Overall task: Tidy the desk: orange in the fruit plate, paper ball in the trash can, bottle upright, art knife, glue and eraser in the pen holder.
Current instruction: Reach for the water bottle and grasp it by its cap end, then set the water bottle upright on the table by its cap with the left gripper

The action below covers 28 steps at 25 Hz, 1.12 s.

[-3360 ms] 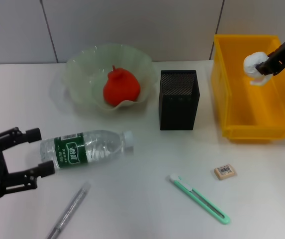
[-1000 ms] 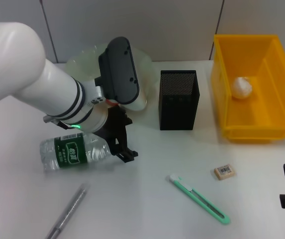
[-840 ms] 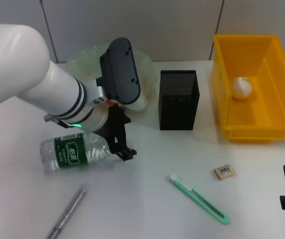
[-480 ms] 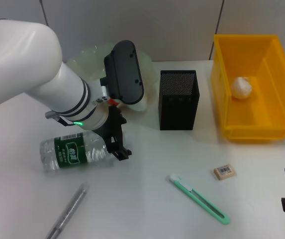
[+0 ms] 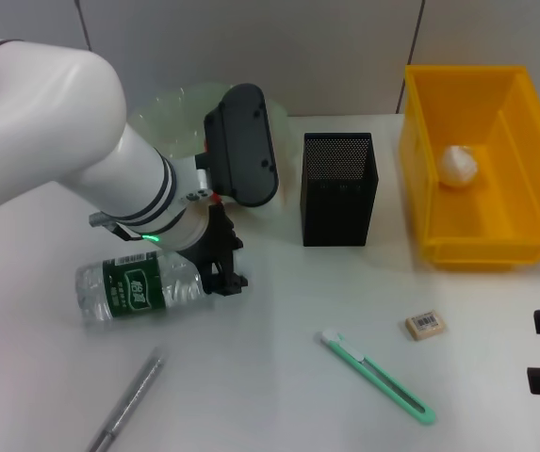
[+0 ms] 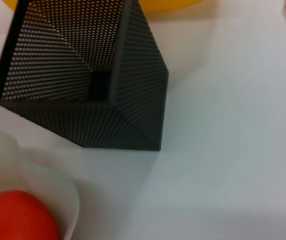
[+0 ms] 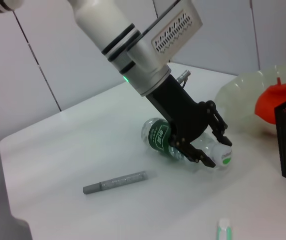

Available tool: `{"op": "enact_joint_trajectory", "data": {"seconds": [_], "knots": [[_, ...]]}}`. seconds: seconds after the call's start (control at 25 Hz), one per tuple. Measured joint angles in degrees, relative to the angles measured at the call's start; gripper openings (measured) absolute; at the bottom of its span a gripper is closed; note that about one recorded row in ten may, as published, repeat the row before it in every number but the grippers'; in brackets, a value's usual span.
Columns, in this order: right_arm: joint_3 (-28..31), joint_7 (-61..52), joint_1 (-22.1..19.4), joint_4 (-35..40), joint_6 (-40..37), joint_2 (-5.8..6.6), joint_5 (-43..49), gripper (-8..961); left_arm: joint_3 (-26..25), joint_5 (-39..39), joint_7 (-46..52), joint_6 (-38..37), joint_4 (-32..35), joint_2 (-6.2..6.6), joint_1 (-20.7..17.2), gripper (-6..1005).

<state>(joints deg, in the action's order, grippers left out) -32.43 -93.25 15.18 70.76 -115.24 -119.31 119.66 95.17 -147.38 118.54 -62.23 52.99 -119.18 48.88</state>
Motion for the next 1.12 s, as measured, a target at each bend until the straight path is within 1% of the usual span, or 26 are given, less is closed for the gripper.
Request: {"op": "enact_joint_trajectory", "data": {"seconds": [0.08, 0.16, 0.28, 0.4, 0.48, 0.52, 0.6, 0.64, 0.68, 0.72, 0.76, 0.92, 1.0, 1.08, 1.12], "knots": [[0.0, 0.0, 0.1, 0.0, 0.0, 0.01, -0.1, 785, 0.5, 0.0, -0.1, 0.2, 0.0, 0.00, -0.1, 606], [0.0, 0.0, 0.1, 0.0, 0.0, 0.03, -0.2, 785, 2.2, 0.0, 0.0, 1.4, 0.0, 0.00, -0.3, 540], [0.0, 0.0, 0.2, -0.1, 0.0, 0.04, -0.2, 785, 2.6, -0.4, 0.3, 2.5, -0.1, 0.00, -0.4, 441], [0.0, -0.2, 0.4, -0.1, 0.2, 0.04, -0.3, 784, 2.3, -0.6, 0.4, 3.0, 1.9, 0.00, -1.2, 443], [0.0, -0.3, 0.6, -0.1, 0.7, 0.05, -0.3, 784, -0.1, -0.2, 0.9, 2.4, 9.7, 0.30, -6.1, 443], [0.0, -0.3, 0.6, -0.1, 0.7, 0.05, -0.3, 784, -0.1, -0.2, 0.9, 2.4, 9.7, 0.30, -6.1, 443], [0.0, -0.3, 1.0, -0.1, 1.0, 0.04, -0.3, 785, -3.1, -0.1, 1.2, 0.8, 15.2, 0.37, -9.9, 442], [0.0, -0.3, 1.2, -0.3, 1.2, 0.04, -0.3, 785, -4.3, 0.0, 1.2, 0.1, 16.8, 0.37, -11.1, 442], [0.0, -0.3, 1.2, -0.3, 1.2, 0.04, -0.3, 785, -4.3, 0.0, 1.2, 0.1, 16.8, 0.37, -11.1, 442], [0.0, -0.3, 1.8, -0.9, 1.8, 0.04, -0.3, 785, -7.3, 1.0, 1.4, -1.1, 21.0, 0.39, -14.7, 441], [0.0, -0.3, 1.8, -0.9, 1.8, 0.04, -0.3, 785, -7.3, 1.0, 1.4, -1.1, 21.0, 0.39, -14.7, 441], [-0.5, -0.1, 4.0, -3.1, 3.1, 0.04, -0.3, 785, -12.4, 4.9, 1.4, -1.9, 26.7, 0.51, -20.6, 440], [-0.5, -0.1, 4.4, -3.4, 3.3, 0.04, -0.2, 785, -15.0, 7.6, 1.4, -2.0, 28.6, 0.55, -22.6, 440], [-0.5, -0.1, 5.3, -4.2, 3.6, 0.04, -0.1, 785, -18.4, 11.4, 1.4, -2.1, 30.8, 0.60, -24.8, 439], [-0.6, -0.1, 5.9, -4.8, 4.1, 0.04, 0.0, 785, -21.0, 14.3, 1.3, -2.2, 32.2, 0.62, -26.6, 439]]}}
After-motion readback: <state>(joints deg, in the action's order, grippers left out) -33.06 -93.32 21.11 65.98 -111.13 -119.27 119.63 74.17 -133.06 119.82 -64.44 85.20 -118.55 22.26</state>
